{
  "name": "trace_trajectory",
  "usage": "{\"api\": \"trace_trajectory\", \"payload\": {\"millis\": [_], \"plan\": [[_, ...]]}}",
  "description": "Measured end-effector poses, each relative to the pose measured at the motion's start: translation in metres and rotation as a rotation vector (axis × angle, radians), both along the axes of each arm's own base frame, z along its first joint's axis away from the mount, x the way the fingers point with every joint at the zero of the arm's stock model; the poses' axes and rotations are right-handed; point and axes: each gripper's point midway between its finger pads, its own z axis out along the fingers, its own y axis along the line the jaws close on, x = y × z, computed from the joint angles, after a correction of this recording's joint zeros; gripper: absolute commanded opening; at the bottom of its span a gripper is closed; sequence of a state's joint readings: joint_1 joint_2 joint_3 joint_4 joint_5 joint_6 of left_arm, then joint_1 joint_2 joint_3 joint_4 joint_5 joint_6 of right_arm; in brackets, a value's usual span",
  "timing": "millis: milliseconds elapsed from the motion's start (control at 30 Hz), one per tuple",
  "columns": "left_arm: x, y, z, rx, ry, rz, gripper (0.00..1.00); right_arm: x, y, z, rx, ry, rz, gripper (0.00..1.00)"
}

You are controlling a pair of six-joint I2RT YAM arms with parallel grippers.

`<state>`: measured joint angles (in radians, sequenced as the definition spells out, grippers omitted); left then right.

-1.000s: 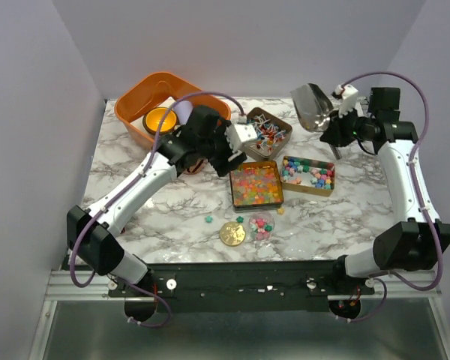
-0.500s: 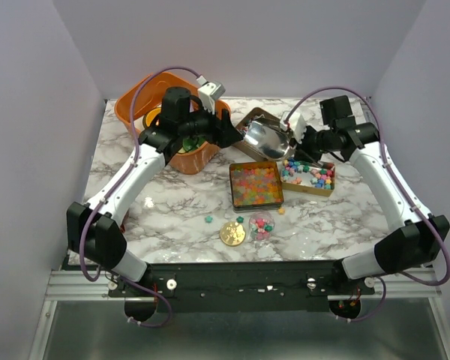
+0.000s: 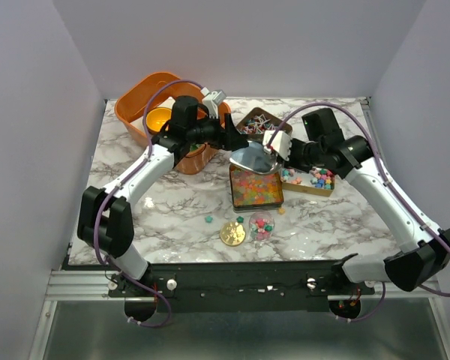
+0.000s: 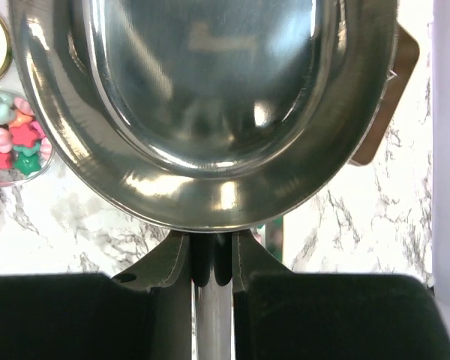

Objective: Pack the candies
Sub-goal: Adjust the spatula.

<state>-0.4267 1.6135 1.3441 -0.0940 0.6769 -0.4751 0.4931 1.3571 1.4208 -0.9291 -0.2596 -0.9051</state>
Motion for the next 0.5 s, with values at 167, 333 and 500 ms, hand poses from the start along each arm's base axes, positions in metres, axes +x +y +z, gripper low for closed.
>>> {"api": "trace_trajectory", "payload": {"millis": [167,333,500], "plan": [[-0.005,-0.005,0.000,-0.048,0.020,-0.020,0.56,-0.007,-0.006,0.012,0.016,-0.023,-0.036,0.01],[-0.016,-0.009,0.001,-0.097,0.026,-0.074,0.07,-0.012,-0.006,0.019,0.046,-0.019,-0.058,0.01],[-0.033,-0.012,0.015,-0.200,0.071,-0.171,0.00,-0.025,-0.008,0.021,0.067,0.013,-0.059,0.01]]}}
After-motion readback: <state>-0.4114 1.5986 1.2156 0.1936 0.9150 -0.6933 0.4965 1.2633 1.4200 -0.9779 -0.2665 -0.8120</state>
